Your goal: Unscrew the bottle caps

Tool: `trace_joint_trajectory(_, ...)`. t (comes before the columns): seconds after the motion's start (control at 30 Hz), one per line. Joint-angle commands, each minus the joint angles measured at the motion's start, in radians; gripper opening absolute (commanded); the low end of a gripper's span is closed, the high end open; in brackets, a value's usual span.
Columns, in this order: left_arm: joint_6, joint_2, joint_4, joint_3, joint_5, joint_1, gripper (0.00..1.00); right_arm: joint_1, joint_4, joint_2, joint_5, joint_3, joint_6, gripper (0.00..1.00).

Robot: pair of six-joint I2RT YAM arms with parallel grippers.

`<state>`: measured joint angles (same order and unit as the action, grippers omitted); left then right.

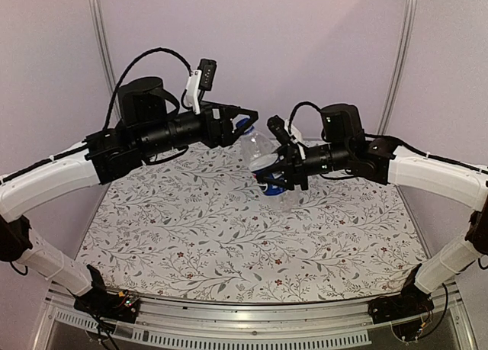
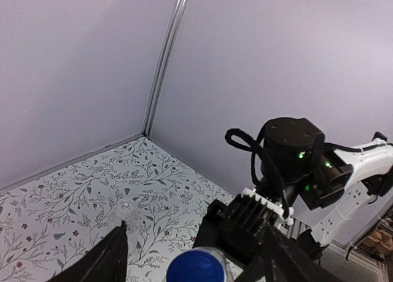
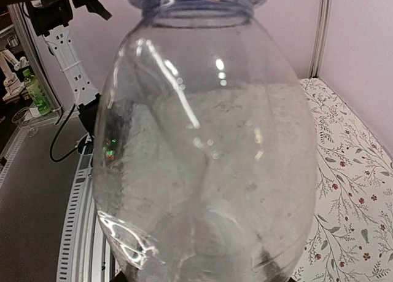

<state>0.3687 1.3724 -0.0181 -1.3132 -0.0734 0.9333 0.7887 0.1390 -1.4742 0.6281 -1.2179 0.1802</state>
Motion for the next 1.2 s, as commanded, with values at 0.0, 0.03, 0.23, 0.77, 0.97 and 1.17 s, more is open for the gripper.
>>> trace_joint_trajectory(0.0, -0.062, -0.050, -0.072, 0.011, -0.148, -0.034, 0.79, -0.002, -0.006, 0.008, 0.083, 0.006, 0.010, 0.41)
trace_joint_trajectory(0.03, -0.076, -0.054, -0.075, 0.012, -0.193, -0.042, 0.81, -0.003, -0.006, 0.008, 0.104, 0.005, 0.013, 0.41)
trace_joint_trajectory(0.23, -0.141, -0.050, -0.083, 0.012, -0.491, -0.108, 0.89, -0.002, -0.001, 0.005, 0.228, -0.003, 0.026, 0.41)
trace_joint_trajectory(0.77, -0.137, 0.052, -0.238, 0.015, -0.948, -0.163, 0.77, -0.001, 0.014, -0.024, 0.432, -0.023, 0.041, 0.42)
trace_joint_trajectory(0.97, -0.110, 0.094, -0.255, -0.006, -0.981, -0.163, 0.61, 0.000, 0.016, -0.022, 0.433, -0.022, 0.042, 0.41)
trace_joint_trajectory(1.17, -0.099, 0.099, -0.272, 0.011, -0.990, -0.164, 0.49, 0.000, 0.016, -0.021, 0.426, -0.020, 0.044, 0.42)
